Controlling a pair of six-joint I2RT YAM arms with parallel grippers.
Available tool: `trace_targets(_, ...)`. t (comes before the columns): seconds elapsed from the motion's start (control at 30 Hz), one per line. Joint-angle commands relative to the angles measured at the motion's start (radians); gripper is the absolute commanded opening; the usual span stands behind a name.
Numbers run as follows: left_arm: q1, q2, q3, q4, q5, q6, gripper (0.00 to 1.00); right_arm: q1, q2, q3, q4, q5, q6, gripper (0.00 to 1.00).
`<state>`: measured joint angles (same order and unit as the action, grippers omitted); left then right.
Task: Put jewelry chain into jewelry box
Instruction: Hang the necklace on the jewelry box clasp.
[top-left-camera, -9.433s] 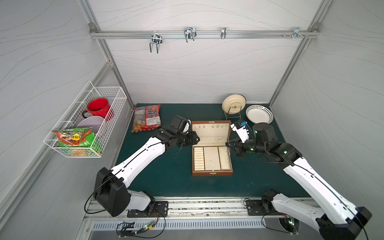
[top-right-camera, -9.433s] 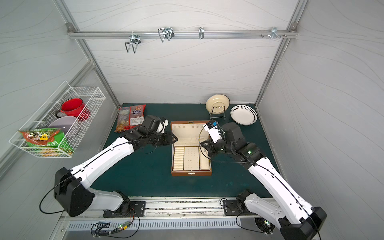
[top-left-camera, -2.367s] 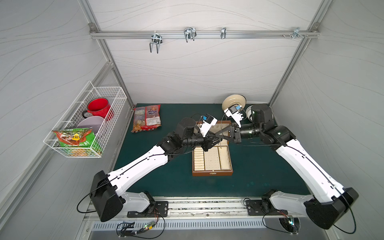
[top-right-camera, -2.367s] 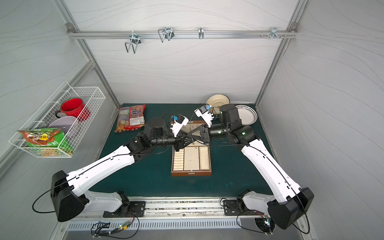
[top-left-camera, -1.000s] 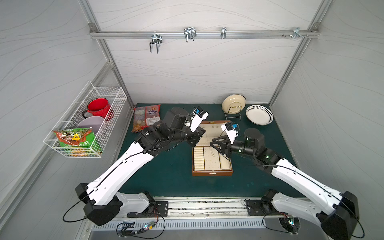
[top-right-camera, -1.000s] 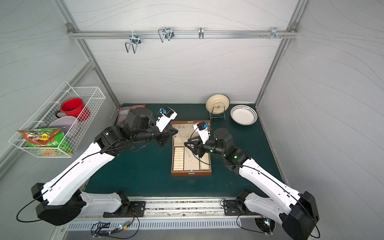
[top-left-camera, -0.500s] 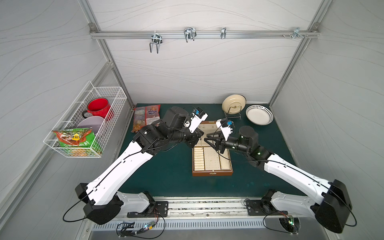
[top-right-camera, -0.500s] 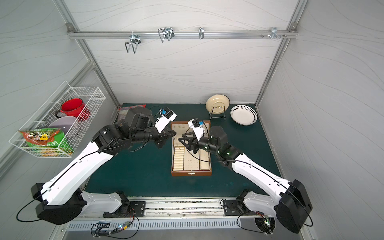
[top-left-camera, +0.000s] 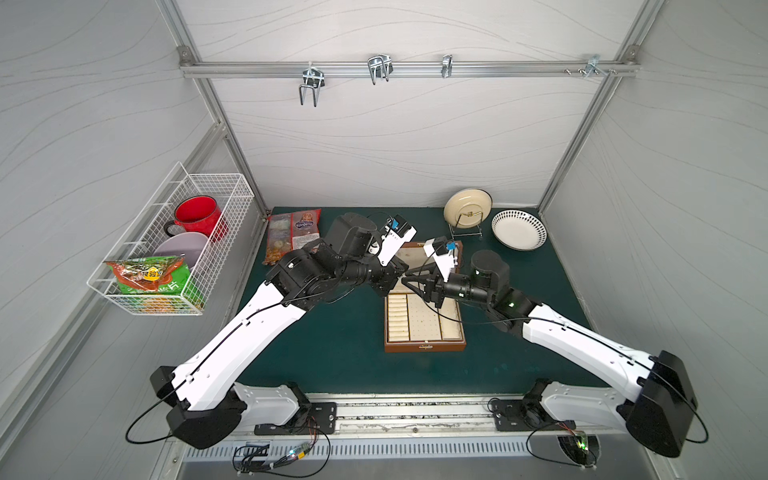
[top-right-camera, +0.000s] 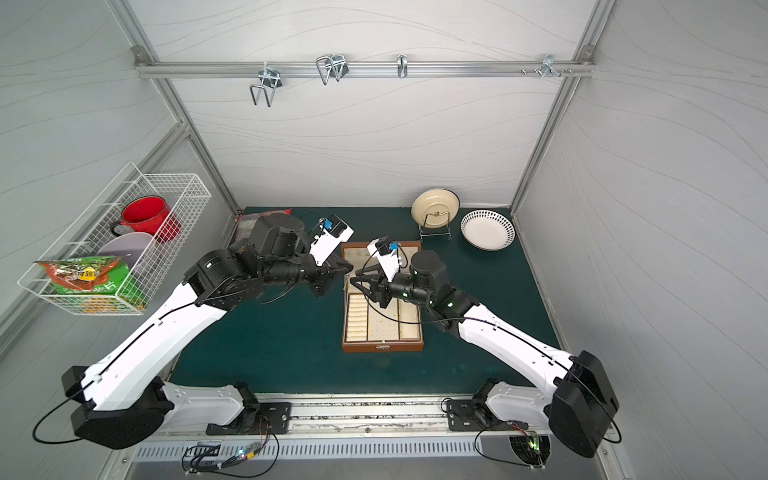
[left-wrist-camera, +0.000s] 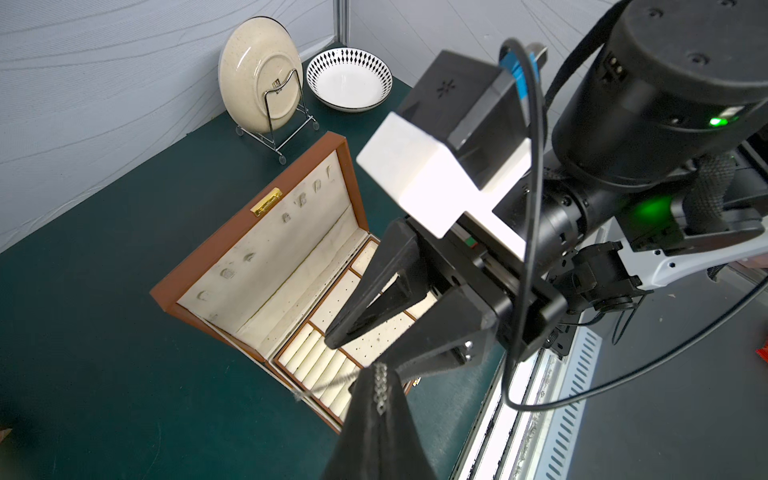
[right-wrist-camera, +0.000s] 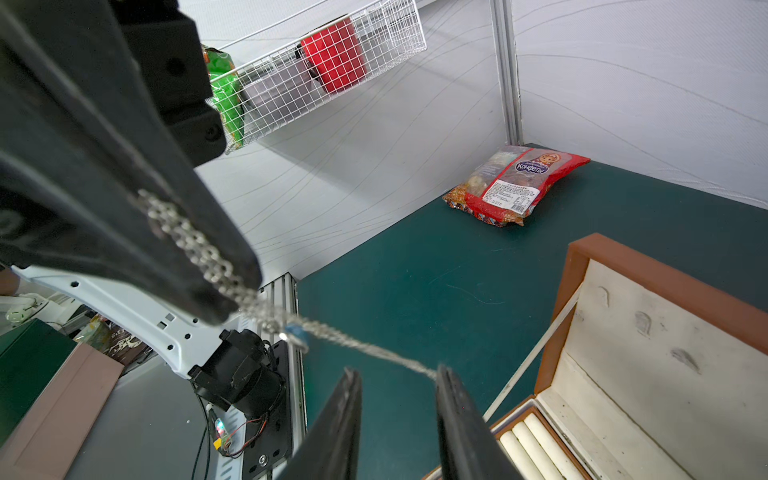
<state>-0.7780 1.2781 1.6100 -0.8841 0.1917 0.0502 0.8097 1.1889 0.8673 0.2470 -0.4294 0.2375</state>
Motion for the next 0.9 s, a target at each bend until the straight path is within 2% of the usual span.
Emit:
trace_targets(0.0,0.000,-0.002,0.049,0.026,0.003,0.008,0.00,0.006,-0.015,0.015,0.015,0.004,-0.004,0.36)
trace_targets(0.27,0.000,0.002,0.056,0.025,-0.002,0.008,0.00,0.006,-0.070,-0.023,0.001,0.035,-0.023,0.40)
trace_targets(0.87,-0.001,0.006,0.062,0.027,0.017,0.002,0.00,0.020,-0.003,0.007,0.025,0.001,-0.007,0.34)
